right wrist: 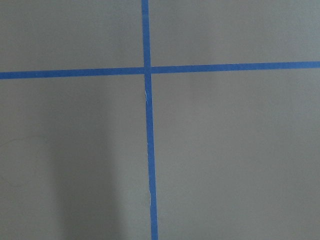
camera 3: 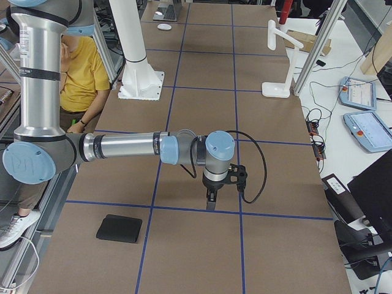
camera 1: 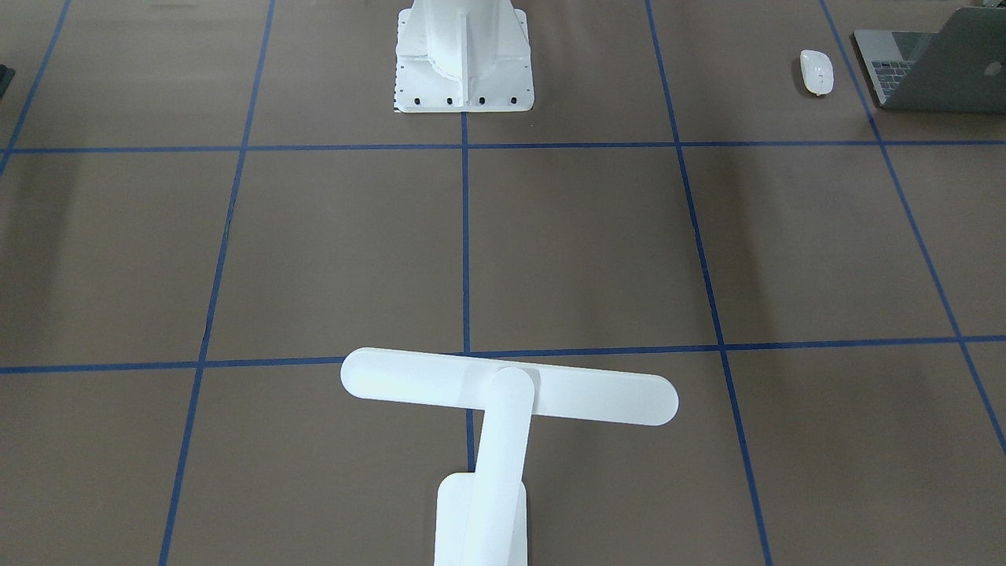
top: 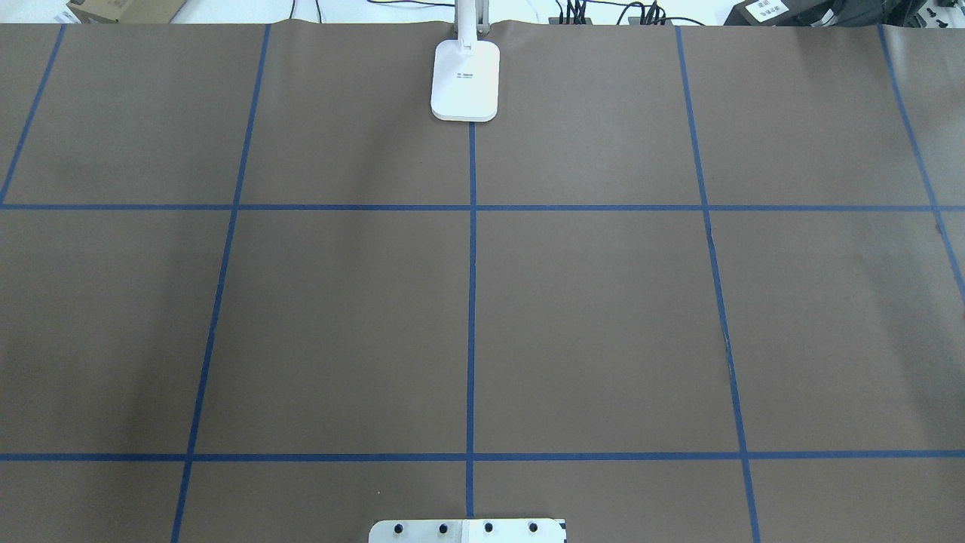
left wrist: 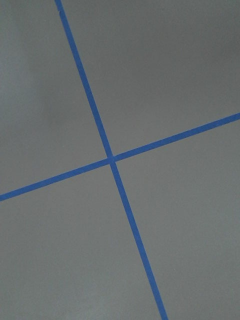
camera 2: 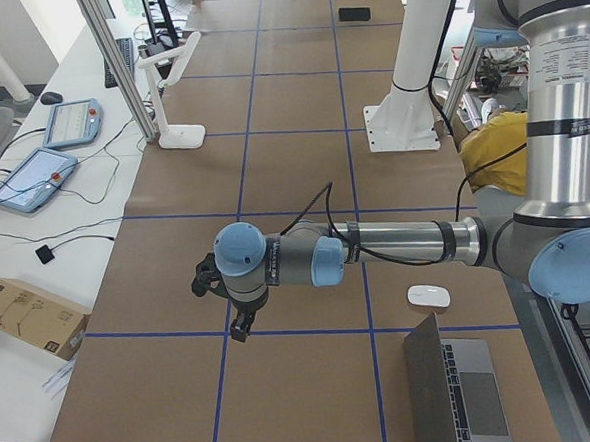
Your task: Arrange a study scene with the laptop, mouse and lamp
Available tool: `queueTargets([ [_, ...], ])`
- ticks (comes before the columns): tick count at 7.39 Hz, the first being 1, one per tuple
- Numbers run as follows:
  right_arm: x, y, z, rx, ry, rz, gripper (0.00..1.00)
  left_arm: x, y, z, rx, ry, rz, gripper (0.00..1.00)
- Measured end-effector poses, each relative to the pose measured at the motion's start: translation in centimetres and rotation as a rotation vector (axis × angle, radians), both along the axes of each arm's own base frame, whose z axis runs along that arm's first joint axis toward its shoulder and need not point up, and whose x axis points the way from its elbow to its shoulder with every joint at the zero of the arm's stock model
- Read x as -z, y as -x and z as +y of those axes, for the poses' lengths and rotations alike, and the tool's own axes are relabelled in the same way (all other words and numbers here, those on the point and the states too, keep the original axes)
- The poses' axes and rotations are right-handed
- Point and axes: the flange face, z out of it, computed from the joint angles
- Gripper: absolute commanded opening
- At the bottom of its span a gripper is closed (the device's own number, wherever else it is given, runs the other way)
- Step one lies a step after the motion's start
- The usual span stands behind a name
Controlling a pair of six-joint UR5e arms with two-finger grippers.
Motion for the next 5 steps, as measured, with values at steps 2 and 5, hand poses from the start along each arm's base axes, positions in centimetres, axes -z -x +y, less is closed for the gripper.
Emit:
queueTargets([
  [2, 0.03, 0.24, -0.07, 0.005, -0.001, 0.000, 1.00, -0.06, 0.01, 0.08, 0.001, 0.002, 0.000, 1.00],
  [5, 0.02, 0.50, -0.09, 0.011, 0.000, 0.000, 1.00, 0.43, 0.03, 0.08, 0.000, -0.015, -0.002, 1.00],
])
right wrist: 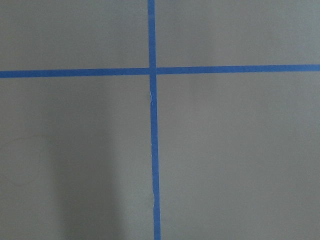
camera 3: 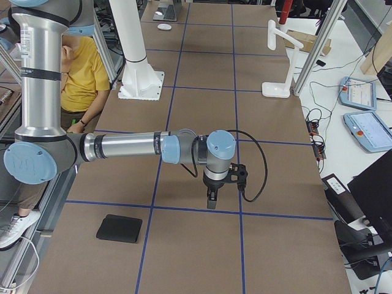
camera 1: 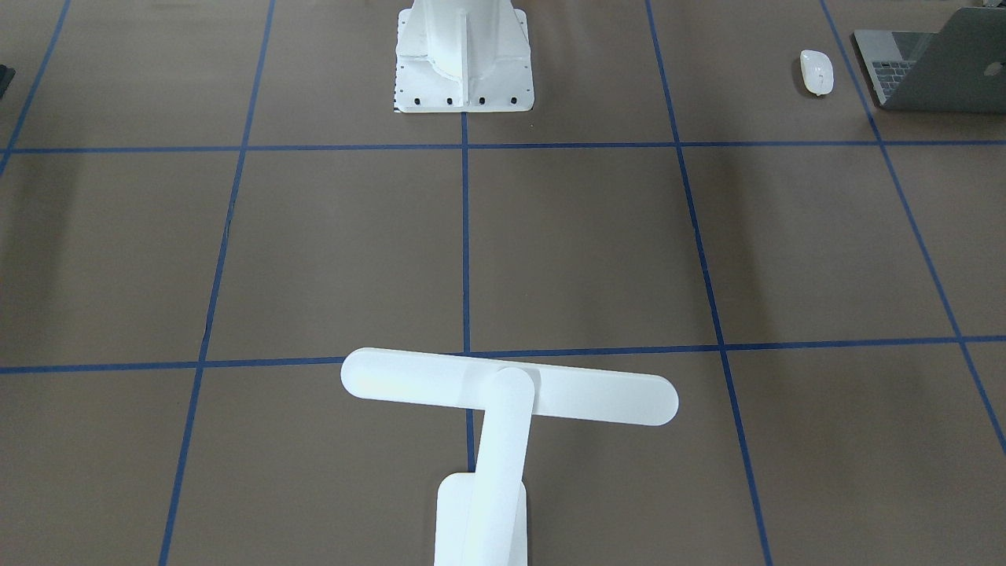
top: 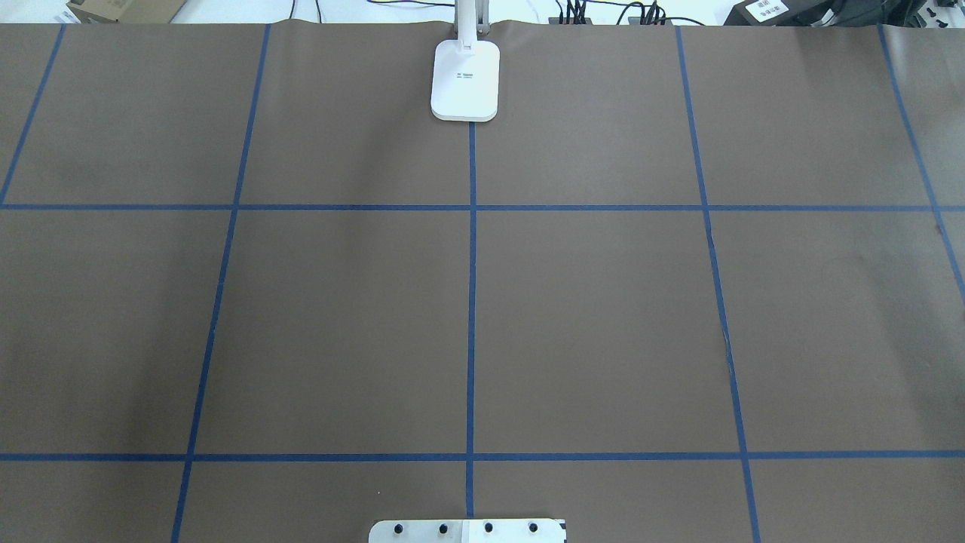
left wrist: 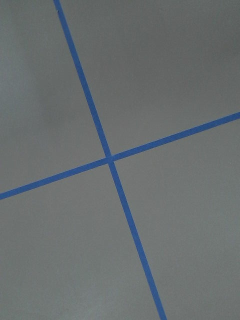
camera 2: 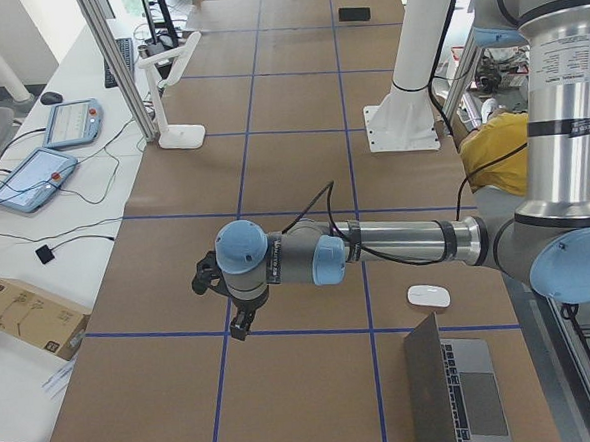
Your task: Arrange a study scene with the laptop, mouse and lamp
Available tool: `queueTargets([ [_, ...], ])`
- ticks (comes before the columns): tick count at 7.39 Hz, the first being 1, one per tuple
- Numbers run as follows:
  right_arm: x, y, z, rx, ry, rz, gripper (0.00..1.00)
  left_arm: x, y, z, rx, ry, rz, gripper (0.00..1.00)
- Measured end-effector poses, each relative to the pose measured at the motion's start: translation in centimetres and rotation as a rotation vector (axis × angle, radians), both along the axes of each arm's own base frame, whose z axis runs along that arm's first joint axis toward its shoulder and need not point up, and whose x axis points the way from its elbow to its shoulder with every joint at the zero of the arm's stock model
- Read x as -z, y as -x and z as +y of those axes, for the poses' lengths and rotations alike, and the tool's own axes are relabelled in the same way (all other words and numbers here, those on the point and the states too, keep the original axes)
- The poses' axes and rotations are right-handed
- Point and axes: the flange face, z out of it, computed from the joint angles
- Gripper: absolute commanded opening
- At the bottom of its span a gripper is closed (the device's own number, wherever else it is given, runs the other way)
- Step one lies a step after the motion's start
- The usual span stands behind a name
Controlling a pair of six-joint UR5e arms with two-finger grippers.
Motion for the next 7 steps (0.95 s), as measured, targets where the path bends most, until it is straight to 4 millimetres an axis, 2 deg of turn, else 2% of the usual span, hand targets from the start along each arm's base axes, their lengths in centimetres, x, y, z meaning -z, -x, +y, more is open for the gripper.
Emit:
queueTargets([
  [2, 0.0, 0.1, 0.0, 0.003, 0.000, 0.000, 1.00, -0.4, 0.4, 0.1, 0.007, 0.009, 0.002, 1.00],
  [3, 0.0, 0.2, 0.0, 0.005, 0.000, -0.001, 1.00, -0.8, 1.5, 0.3, 0.030, 0.015, -0.001, 1.00],
  [5, 0.0, 0.3, 0.0, 0.007, 0.000, 0.000, 1.00, -2.0, 5.8, 1.3, 0.120, 0.020, -0.035, 1.00],
  [7, -0.1, 0.4, 0.0, 0.008, 0.003, 0.001, 1.00, -4.7, 9.3, 4.4, 0.207, 0.066, -0.044, 1.00],
])
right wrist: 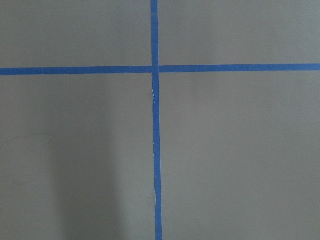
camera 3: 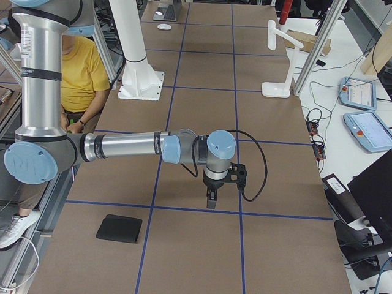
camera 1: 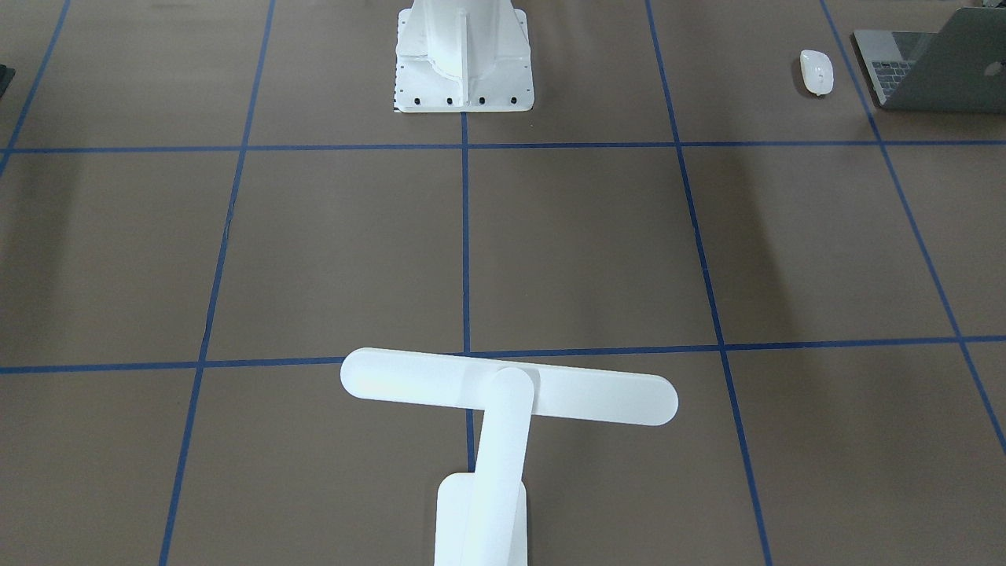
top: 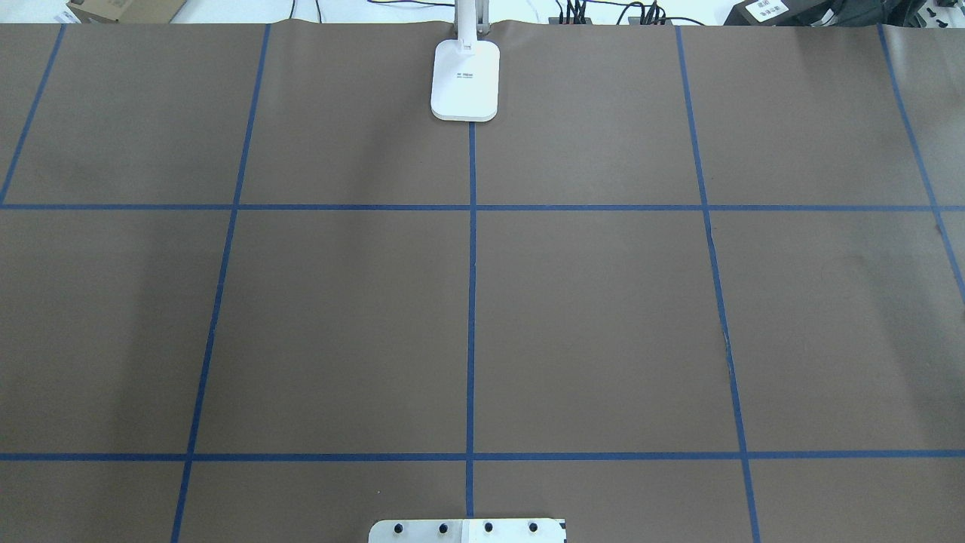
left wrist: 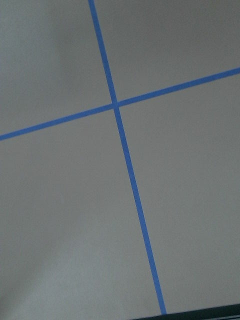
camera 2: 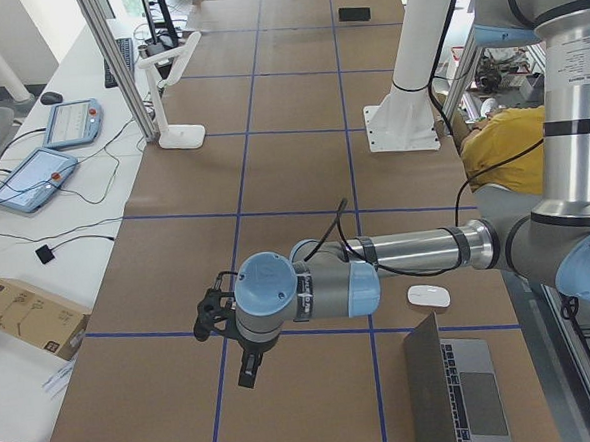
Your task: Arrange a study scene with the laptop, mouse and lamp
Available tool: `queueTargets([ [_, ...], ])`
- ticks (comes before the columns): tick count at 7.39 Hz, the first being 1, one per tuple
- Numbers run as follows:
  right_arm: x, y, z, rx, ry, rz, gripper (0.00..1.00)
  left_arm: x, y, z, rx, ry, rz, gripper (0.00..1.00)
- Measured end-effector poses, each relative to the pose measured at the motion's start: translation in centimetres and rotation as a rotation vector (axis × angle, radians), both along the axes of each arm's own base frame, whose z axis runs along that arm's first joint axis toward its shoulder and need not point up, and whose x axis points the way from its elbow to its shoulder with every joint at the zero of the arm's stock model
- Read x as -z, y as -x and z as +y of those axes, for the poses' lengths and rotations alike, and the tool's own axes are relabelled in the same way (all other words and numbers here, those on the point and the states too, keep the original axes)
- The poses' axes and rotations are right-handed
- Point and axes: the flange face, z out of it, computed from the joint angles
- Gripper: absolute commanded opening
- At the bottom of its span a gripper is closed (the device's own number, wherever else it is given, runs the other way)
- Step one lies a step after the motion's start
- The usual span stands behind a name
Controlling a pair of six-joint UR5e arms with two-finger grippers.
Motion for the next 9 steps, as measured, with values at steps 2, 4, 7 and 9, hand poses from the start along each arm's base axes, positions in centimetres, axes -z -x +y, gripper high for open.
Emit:
queueTargets([
  [2, -0.1, 0.0, 0.0, 0.000, 0.002, 0.001, 1.00, -1.8, 2.0, 2.6, 0.117, 0.115, 0.021, 1.00],
  [4, -0.2, 0.0, 0.1, -0.001, 0.005, 0.003, 1.00, -3.1, 3.4, 4.8, 0.297, 0.341, 0.025, 1.00],
  [7, -0.4, 0.0, 0.1, -0.001, 0.009, 0.003, 1.00, -3.4, 4.1, 11.7, 0.524, 0.671, 0.052, 1.00],
  [9, -0.8, 0.1, 0.1, 0.000, 0.017, 0.002, 1.00, -0.1, 3.7, 18.5, 0.620, 0.814, 0.029, 1.00],
])
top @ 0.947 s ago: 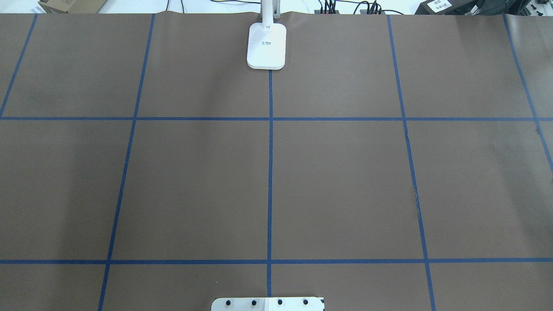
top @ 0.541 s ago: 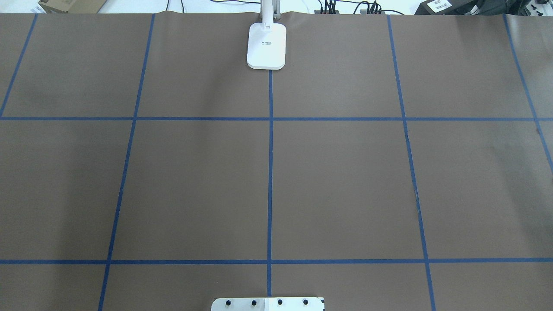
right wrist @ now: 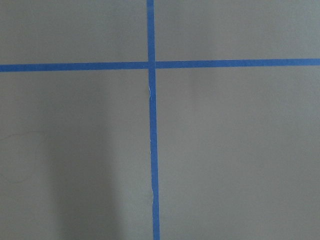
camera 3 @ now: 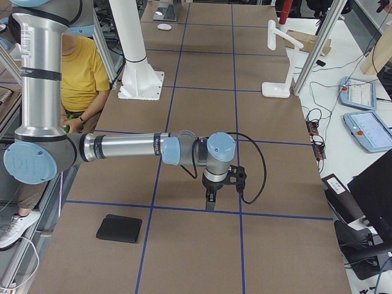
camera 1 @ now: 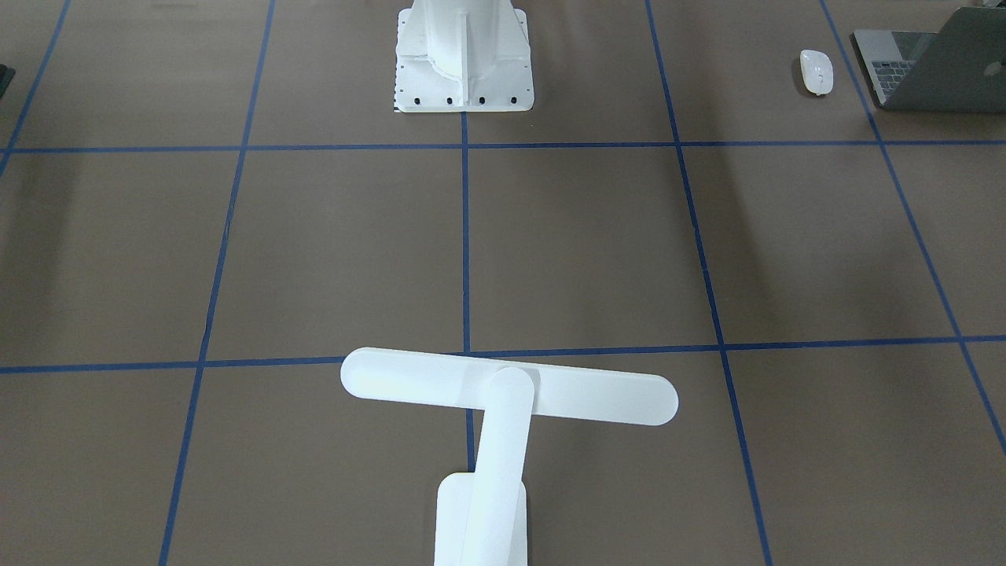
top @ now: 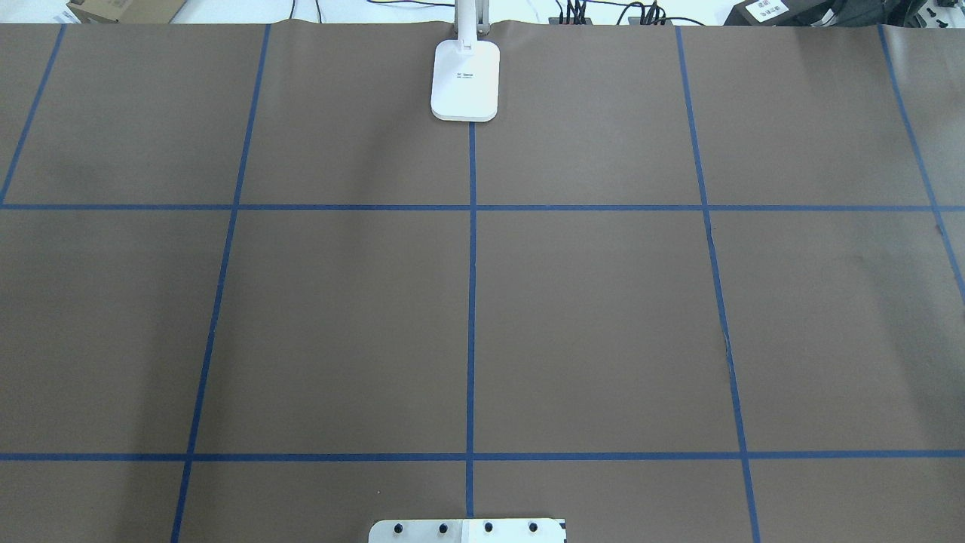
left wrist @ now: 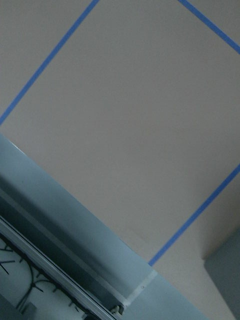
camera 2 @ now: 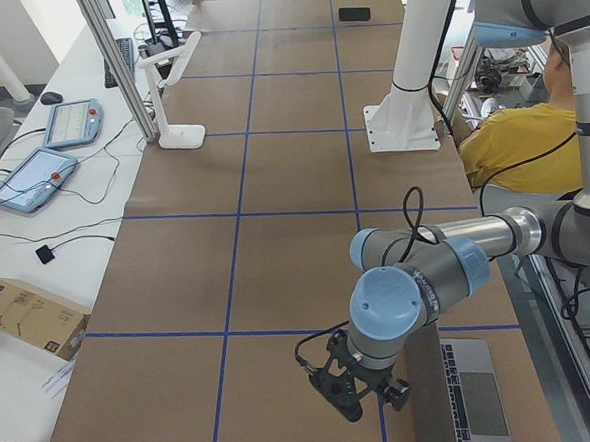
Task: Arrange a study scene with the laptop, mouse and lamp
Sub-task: 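Carry the open silver laptop with the left gripper toward the table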
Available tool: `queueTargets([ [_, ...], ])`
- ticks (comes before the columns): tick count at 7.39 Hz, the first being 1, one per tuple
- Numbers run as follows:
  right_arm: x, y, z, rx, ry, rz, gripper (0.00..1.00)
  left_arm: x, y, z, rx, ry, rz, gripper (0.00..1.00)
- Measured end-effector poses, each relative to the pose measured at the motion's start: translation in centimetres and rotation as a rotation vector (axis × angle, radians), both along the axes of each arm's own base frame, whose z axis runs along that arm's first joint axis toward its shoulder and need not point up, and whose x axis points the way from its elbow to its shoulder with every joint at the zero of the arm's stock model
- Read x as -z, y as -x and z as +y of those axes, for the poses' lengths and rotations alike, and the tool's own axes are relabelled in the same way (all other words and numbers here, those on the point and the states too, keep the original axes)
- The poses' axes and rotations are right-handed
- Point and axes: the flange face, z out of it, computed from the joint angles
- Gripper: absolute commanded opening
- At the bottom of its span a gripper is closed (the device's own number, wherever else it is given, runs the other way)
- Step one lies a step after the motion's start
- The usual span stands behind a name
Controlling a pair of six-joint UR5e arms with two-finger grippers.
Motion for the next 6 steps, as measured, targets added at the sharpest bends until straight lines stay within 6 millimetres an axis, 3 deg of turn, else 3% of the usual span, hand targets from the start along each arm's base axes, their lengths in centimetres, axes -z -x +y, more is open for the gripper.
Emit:
queueTargets([
  [1, -0.3, 0.1, 0.0, 0.002, 0.006, 0.000, 1.00, 0.5, 0.0, 3.4, 0.053, 0.048, 0.009, 1.00],
  [2, -0.6, 0.2, 0.0, 0.004, 0.012, 0.000, 1.00, 0.5, 0.0, 5.5, 0.097, 0.084, 0.026, 1.00],
  [5, -0.8, 0.5, 0.0, 0.011, 0.017, -0.001, 1.00, 0.4, 0.1, 7.1, 0.137, 0.141, 0.061, 1.00],
  [6, -0.9, 0.7, 0.1, 0.016, 0.018, -0.001, 1.00, 0.4, 0.9, 7.6, 0.166, 0.121, 0.057, 1.00],
])
